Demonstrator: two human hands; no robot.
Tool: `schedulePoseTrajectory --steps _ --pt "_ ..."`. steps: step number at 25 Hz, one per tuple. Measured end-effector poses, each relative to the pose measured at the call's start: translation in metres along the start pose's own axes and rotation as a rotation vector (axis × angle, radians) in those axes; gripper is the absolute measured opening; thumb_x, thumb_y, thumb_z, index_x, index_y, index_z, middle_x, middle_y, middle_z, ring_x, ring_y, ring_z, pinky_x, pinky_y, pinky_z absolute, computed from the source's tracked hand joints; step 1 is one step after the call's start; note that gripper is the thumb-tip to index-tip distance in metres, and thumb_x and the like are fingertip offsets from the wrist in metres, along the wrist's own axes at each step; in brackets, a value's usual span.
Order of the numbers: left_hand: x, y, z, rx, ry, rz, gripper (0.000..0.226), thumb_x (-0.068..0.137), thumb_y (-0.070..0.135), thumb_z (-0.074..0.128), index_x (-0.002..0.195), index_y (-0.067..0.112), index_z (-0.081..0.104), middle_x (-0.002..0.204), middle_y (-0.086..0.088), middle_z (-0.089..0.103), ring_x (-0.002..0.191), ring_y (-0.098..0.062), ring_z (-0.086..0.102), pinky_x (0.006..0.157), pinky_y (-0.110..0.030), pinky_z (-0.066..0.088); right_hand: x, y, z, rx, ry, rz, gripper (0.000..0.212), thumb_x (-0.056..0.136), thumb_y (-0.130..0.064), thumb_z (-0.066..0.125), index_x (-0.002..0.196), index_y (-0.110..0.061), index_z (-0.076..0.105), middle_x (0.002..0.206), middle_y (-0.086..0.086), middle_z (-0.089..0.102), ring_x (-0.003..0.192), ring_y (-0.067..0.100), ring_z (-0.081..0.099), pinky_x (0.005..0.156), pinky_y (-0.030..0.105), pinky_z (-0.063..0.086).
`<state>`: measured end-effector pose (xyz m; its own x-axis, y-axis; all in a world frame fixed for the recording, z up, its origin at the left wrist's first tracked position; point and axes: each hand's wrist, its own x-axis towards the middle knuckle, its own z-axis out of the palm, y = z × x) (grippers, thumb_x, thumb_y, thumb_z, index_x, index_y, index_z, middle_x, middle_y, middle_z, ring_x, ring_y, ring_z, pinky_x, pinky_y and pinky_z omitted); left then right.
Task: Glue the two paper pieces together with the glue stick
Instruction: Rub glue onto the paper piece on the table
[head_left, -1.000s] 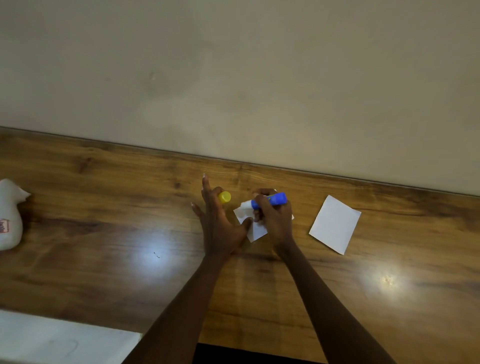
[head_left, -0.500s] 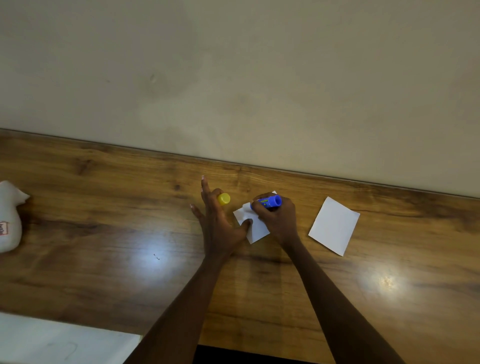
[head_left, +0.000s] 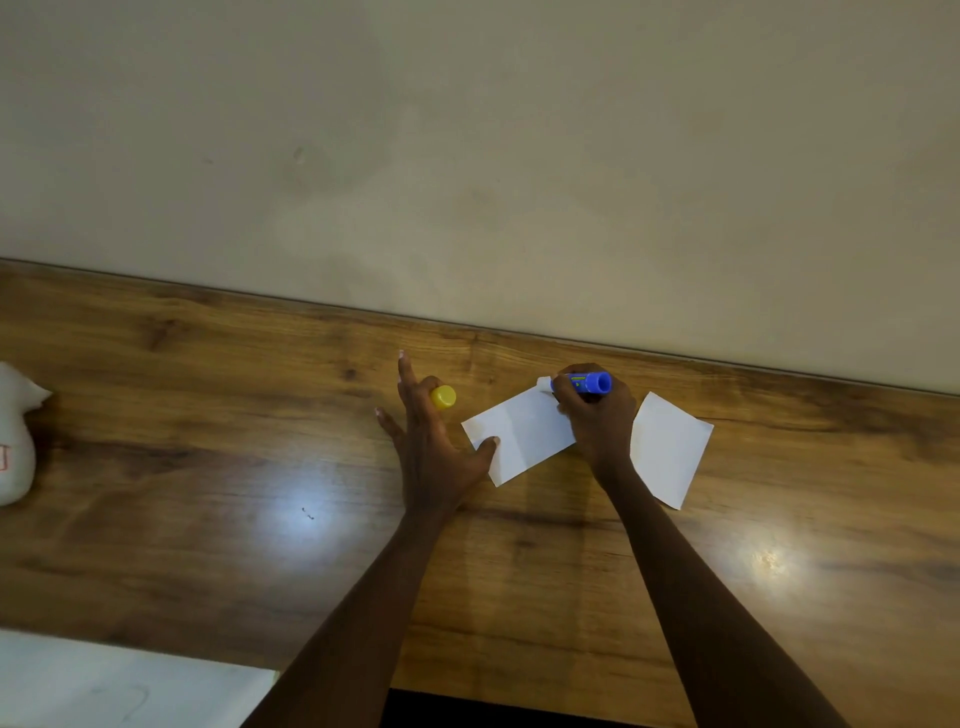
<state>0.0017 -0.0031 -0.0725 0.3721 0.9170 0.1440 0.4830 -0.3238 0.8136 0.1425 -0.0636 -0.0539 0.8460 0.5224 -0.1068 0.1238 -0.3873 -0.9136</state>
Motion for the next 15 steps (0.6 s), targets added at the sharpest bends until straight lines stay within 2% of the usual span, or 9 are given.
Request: schedulePoseTrajectory --steps 3,4,5,6,8,11,13,15 --pt "-0.001 0.003 0.000 0.006 -0.011 0.008 0.109 0.054 0.036 0.069 0.123 0.049 -0.014 0.146 -0.019 0.029 0.131 -0.029 0.034 0.107 -0.046 -0.012 -0.022 -0.007 -0.009 0.060 0.116 -0.029 0.035 0.084 -0.020 0.058 0.116 -0.008 0.053 0.099 0.006 0.062 0.084 0.019 0.057 0.072 0.014 0.044" --pt "-0.001 0.003 0.000 0.006 -0.008 0.009 0.109 0.054 0.036 0.069 0.122 0.050 -0.014 0.146 -0.019 0.030 0.131 -0.029 0.034 0.107 -0.046 -0.012 -0.031 -0.006 -0.010 -0.040 0.151 -0.028 0.036 0.084 -0.018 0.058 0.119 -0.011 0.050 0.100 0.007 0.062 0.088 0.021 0.058 0.080 0.021 0.047" --pt "-0.001 0.003 0.001 0.010 -0.006 0.009 0.109 0.054 0.036 0.070 0.125 0.048 -0.012 0.146 -0.018 0.030 0.130 -0.029 0.035 0.107 -0.047 -0.012 -0.038 -0.003 -0.008 -0.214 0.151 0.000 0.038 0.084 -0.017 0.058 0.120 -0.013 0.047 0.105 0.010 0.062 0.097 0.026 0.058 0.092 0.034 0.044" --pt "0.000 0.002 0.001 0.017 -0.005 0.009 0.109 0.054 0.035 0.070 0.128 0.045 -0.009 0.145 -0.017 0.030 0.130 -0.029 0.035 0.107 -0.048 -0.011 -0.045 0.002 -0.005 -0.392 0.112 0.045 0.040 0.083 -0.018 0.059 0.121 -0.016 0.045 0.114 0.012 0.059 0.108 0.028 0.053 0.102 0.045 0.034" --pt "-0.002 0.003 0.002 0.026 0.000 0.007 0.109 0.055 0.032 0.074 0.131 0.039 -0.004 0.144 -0.015 0.033 0.130 -0.030 0.036 0.108 -0.049 -0.011 -0.053 0.006 0.005 -0.546 0.000 0.081 0.047 0.082 -0.028 0.060 0.124 -0.019 0.041 0.128 0.011 0.051 0.122 0.027 0.042 0.107 0.052 0.021" --pt "-0.003 0.004 0.003 0.027 0.003 -0.010 0.108 0.056 0.034 0.073 0.131 0.038 -0.004 0.139 -0.015 0.040 0.128 -0.031 0.039 0.109 -0.048 -0.011 -0.054 -0.003 0.012 -0.277 -0.017 0.059 0.059 0.073 -0.029 0.071 0.122 -0.016 0.041 0.124 0.011 0.052 0.114 0.026 0.046 0.101 0.044 0.033" --pt "-0.004 0.007 0.003 0.022 0.001 -0.005 0.107 0.055 0.036 0.069 0.132 0.036 -0.005 0.139 -0.015 0.041 0.127 -0.031 0.041 0.108 -0.048 -0.011 -0.052 -0.006 0.009 -0.016 0.045 0.103 0.073 0.065 -0.019 0.077 0.126 -0.013 0.036 0.125 0.012 0.050 0.110 0.024 0.048 0.096 0.038 0.040" --pt "-0.005 0.007 0.003 0.025 -0.001 0.003 0.107 0.055 0.037 0.069 0.132 0.035 -0.004 0.138 -0.015 0.041 0.127 -0.031 0.040 0.108 -0.048 -0.012 -0.052 -0.007 0.003 0.209 0.164 0.194 0.084 0.062 -0.008 0.078 0.129 -0.015 0.029 0.131 0.014 0.043 0.115 0.025 0.045 0.098 0.039 0.043"
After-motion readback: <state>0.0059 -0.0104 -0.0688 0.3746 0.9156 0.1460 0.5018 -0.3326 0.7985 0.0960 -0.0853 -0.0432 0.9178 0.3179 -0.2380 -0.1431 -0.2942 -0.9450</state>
